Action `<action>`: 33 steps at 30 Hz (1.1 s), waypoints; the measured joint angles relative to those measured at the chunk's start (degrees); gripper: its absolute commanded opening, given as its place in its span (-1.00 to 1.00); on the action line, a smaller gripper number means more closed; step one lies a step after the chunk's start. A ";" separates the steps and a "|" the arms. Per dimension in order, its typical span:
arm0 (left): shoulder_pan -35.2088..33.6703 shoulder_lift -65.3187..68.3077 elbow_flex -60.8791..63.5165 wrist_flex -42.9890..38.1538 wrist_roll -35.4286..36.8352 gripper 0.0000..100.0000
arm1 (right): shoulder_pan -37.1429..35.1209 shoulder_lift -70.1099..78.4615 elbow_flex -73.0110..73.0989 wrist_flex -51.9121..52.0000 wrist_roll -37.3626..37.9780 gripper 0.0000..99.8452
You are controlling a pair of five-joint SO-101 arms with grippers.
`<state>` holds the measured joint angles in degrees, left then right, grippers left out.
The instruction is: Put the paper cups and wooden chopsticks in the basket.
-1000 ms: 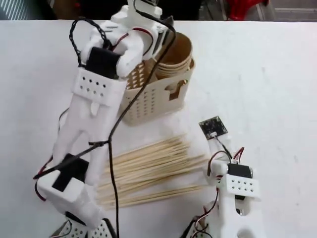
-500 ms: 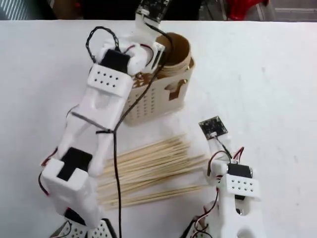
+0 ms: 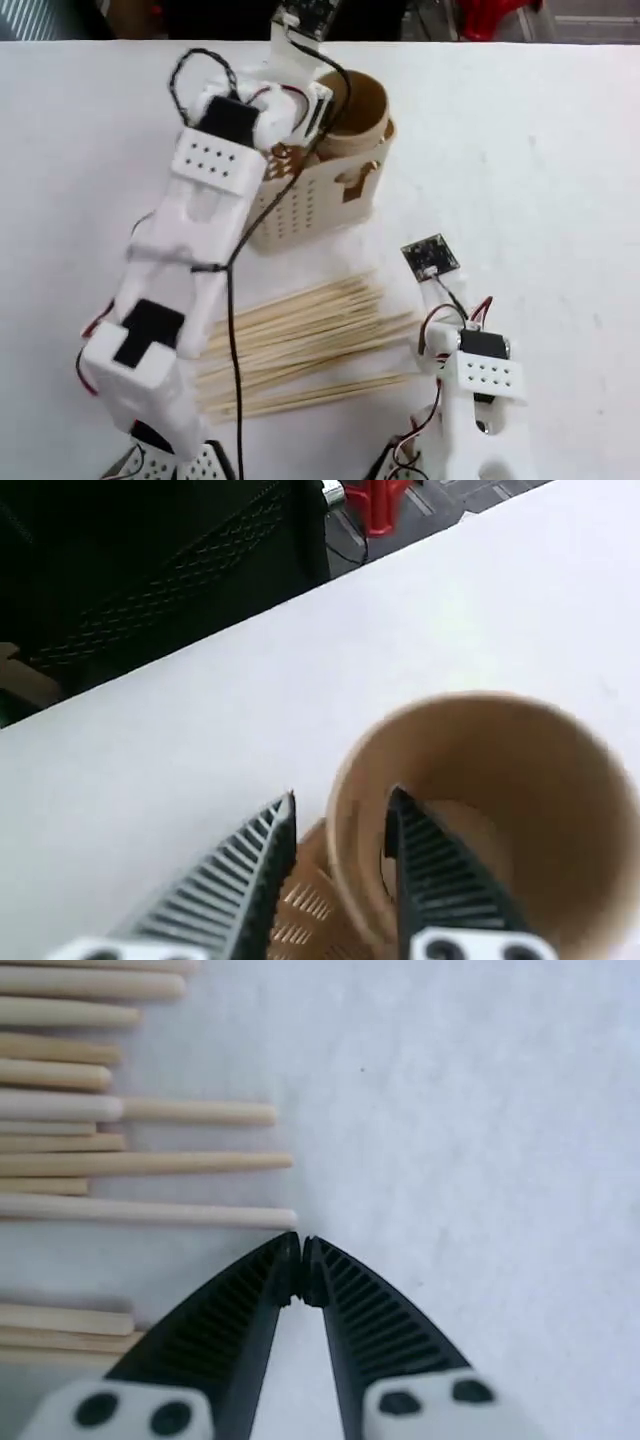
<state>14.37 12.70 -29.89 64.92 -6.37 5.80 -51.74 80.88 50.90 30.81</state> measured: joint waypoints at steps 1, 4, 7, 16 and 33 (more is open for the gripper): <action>0.00 -1.76 -1.93 2.02 0.00 -0.68 | 0.09 0.00 0.00 0.00 0.00 -0.96; -0.62 -7.38 -7.03 8.88 0.00 -0.68 | 0.09 0.00 0.00 0.00 0.00 -0.96; -2.90 -13.19 -10.20 17.32 -0.09 -0.67 | 0.09 0.00 0.00 0.00 0.00 -0.96; -18.02 -16.35 -8.97 36.31 0.62 -0.67 | 0.00 0.00 0.00 0.00 0.26 -0.96; -35.96 -14.15 54.77 -3.25 16.44 -0.67 | -12.40 8.70 -28.04 19.78 0.26 -0.96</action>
<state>-21.58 -1.45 24.88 61.67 10.07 -6.59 -43.03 52.84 70.68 31.08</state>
